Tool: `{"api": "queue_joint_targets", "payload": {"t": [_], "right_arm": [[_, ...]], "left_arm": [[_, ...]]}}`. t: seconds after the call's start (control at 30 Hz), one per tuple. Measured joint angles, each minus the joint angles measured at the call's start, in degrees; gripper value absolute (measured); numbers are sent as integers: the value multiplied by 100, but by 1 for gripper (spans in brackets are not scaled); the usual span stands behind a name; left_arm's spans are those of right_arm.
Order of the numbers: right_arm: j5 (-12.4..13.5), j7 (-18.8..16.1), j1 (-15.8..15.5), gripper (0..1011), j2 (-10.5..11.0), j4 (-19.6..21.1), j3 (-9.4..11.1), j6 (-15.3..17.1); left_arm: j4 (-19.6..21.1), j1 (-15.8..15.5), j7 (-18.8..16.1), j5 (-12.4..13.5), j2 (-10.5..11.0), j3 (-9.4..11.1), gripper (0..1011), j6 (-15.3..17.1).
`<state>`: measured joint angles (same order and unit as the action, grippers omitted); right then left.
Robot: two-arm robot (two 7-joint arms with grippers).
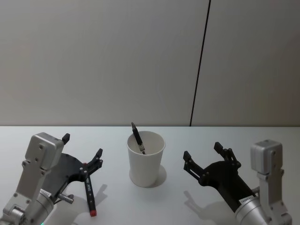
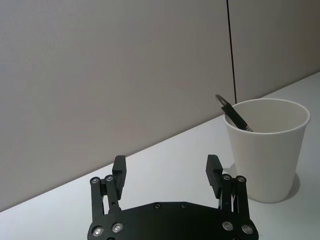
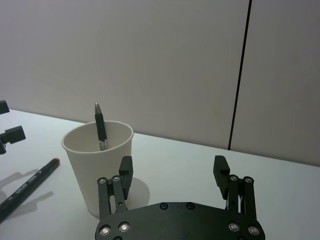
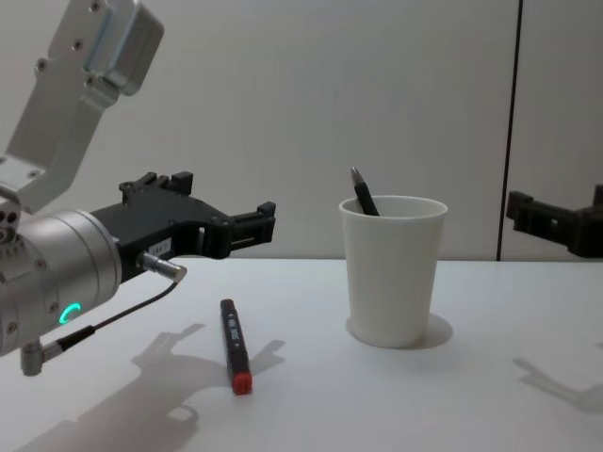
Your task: Place the pen into the pen holder.
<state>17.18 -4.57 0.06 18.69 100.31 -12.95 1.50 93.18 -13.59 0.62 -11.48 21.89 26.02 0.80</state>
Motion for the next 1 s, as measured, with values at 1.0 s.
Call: {"api": "queue_joint_targets", "payload": {"t": [1.0], "right_arm": [[-72,75,-90,1001,65,93,1,45]], "left_arm": [[206,98,150,-212,4,-83,1003,402]]}}
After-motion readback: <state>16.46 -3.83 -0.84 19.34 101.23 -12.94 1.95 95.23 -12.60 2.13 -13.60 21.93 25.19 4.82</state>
